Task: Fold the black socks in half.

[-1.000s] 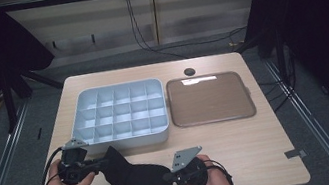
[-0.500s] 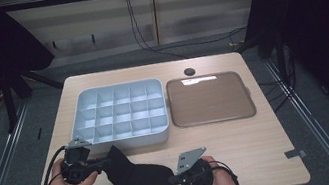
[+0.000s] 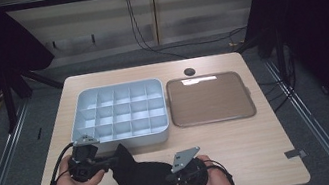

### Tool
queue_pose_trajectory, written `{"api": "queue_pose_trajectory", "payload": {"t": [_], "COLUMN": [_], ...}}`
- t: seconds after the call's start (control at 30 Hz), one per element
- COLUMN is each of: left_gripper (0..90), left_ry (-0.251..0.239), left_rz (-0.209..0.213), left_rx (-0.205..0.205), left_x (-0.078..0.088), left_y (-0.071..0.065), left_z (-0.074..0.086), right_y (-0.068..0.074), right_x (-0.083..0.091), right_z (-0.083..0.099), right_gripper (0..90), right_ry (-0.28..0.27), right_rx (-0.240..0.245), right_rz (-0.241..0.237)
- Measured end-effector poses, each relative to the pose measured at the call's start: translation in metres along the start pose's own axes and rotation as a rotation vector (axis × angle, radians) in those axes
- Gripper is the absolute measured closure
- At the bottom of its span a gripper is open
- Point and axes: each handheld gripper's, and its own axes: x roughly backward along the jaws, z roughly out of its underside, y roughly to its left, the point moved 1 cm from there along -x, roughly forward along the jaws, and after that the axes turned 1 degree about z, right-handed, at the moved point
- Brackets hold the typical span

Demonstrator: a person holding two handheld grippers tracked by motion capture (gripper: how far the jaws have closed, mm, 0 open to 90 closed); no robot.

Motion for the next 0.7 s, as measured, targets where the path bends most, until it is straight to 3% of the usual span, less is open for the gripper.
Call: {"api": "queue_pose_trajectory", "payload": {"t": [0.53, 0.7], "left_gripper": [78.3, 78.3], "left_ry": [0.02, 0.025], "left_rz": [0.051, 0.046], "left_rx": [-0.011, -0.007], "left_x": [-0.01, -0.01], "left_y": [-0.014, -0.015], "left_z": [-0.006, -0.004], "right_y": [0.003, 0.003], "right_x": [-0.009, -0.013], "right_z": [-0.002, -0.005], "right_gripper": [90.0, 90.0], "right_ry": [-0.003, -0.005], "right_rx": [0.003, 0.011], "right_rz": [0.02, 0.027]}}
